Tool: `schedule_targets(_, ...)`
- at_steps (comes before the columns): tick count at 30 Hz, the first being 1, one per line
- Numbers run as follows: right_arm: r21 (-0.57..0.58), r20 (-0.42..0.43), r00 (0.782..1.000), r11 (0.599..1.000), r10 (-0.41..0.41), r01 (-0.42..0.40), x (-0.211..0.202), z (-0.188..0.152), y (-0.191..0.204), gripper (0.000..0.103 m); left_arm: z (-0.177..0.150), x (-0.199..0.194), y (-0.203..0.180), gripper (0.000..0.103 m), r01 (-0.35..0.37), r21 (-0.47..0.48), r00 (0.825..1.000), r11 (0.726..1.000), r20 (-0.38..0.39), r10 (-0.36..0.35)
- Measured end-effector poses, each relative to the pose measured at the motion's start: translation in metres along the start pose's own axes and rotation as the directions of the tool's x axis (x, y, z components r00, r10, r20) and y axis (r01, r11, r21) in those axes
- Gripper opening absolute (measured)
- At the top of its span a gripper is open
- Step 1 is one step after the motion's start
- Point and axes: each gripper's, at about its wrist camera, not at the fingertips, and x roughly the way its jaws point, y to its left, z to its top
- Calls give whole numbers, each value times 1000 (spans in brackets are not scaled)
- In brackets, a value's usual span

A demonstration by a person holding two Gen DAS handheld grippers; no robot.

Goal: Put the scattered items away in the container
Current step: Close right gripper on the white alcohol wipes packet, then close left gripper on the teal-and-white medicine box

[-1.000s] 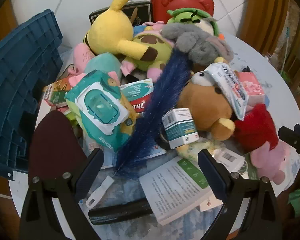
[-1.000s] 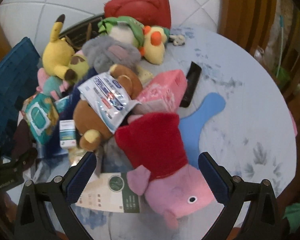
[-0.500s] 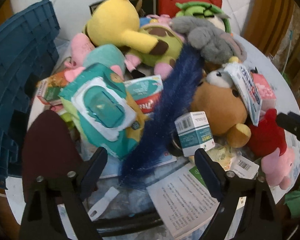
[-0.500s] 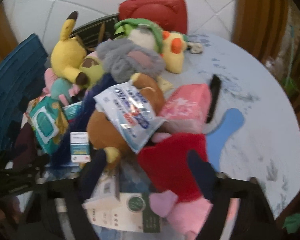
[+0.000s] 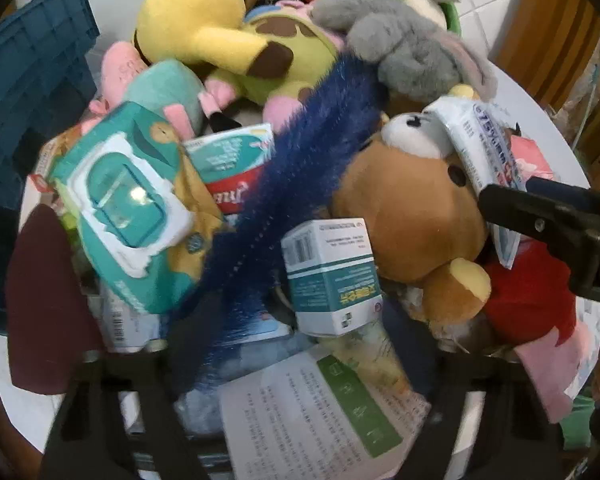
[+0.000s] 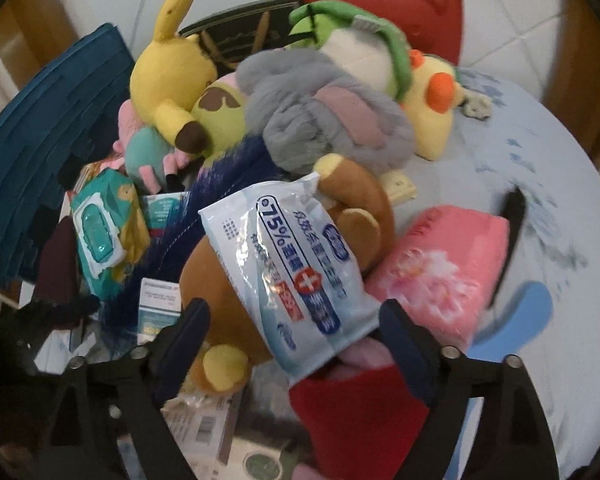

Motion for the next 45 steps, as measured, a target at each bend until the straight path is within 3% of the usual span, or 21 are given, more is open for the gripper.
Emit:
schedule_targets(1, 1, -3, 1000, 1000, 13, -13, 3, 1, -2, 87, 0, 3, 0, 68, 12, -9, 1000, 1000, -6, -12)
schedule_targets(3, 12, -23, 999, 999, 36, -36, 8, 2, -8, 69, 2, 7, -2, 63, 19, -23, 1000, 1000, -1, -19)
schedule_targets(4, 15, -35, 999, 999, 41, -41, 11, 2, -10, 63, 3, 8, -3, 55, 25, -20, 1000, 999, 0, -25)
schedule_targets(5, 11, -46, 998, 999, 52, -51, 13, 2, -11, 62, 4, 9, -5, 47, 40, -19, 999, 999, 3, -40)
schedule_targets(6, 5, -47, 997, 998, 56, -56, 13, 1, -12, 62, 5, 9, -7, 45, 52, -20, 999, 998, 4, -52)
schedule_targets(10, 0, -39, 997, 998, 68, -68, 13, 2, -13, 62, 8, 13, -10, 47, 31, -15, 1000, 999, 4, -31)
schedule_targets(14, 0, -31, 997, 998, 64, -64, 17, 2, -14, 71, 12, 20, -7, 56, 31, -35, 999, 999, -5, -31)
schedule_targets(18, 7, -26, 998, 998, 62, -62, 19, 3, -14, 72, 11, 20, -6, 55, 35, -34, 999, 999, 11, -35)
schedule_targets(21, 19, -27, 997, 997, 70, -69, 17, 2, -14, 66, 9, 11, -4, 43, 50, -34, 999, 998, 22, -49)
schedule_targets(23, 16, -17, 998, 998, 61, -61, 12, 0, -12, 63, 9, 0, -3, 20, 56, -21, 998, 998, 43, -55)
schedule_targets(24, 18, -13, 998, 998, 62, -62, 9, 0, -11, 63, 10, -6, -2, 16, 64, -16, 997, 998, 49, -64)
schedule_targets(27, 11, 4, 998, 998, 61, -61, -1, -2, -5, 62, 11, -15, 6, 15, 63, -22, 996, 998, 58, -61)
schedule_targets(31, 12, 25, 999, 999, 45, -45, -14, -3, 1, 61, 8, -7, 12, 16, 108, -91, 994, 990, 4, -108)
schedule_targets(33, 20, 26, 999, 999, 30, -31, -17, -4, -2, 61, 4, -5, 13, 20, 125, -122, 992, 985, -8, -127)
schedule_targets(35, 27, 27, 999, 999, 28, -29, -18, -6, -6, 61, 5, -5, 12, 27, 98, -130, 995, 987, -12, -101)
schedule_targets(39, 32, 21, 999, 999, 32, -33, -15, -8, -12, 61, 7, -9, 9, 29, 94, -132, 995, 987, -10, -96)
schedule_targets(40, 33, 20, 999, 999, 34, -35, -15, -8, -13, 61, 7, -11, 8, 43, 95, -129, 995, 987, -6, -97)
schedule_targets(41, 33, 17, 999, 999, 40, -41, -13, -8, -14, 61, 8, -14, 7, 66, 91, -127, 996, 988, 4, -91)
schedule_targets(43, 28, 15, 999, 998, 49, -49, -11, -6, -15, 61, 8, -22, 5, 90, 84, -124, 995, 989, 55, -78)
schedule_targets(45, 28, 14, 998, 998, 55, -56, -9, -5, -17, 61, 5, -21, -1, 93, 60, -109, 996, 992, 73, -52)
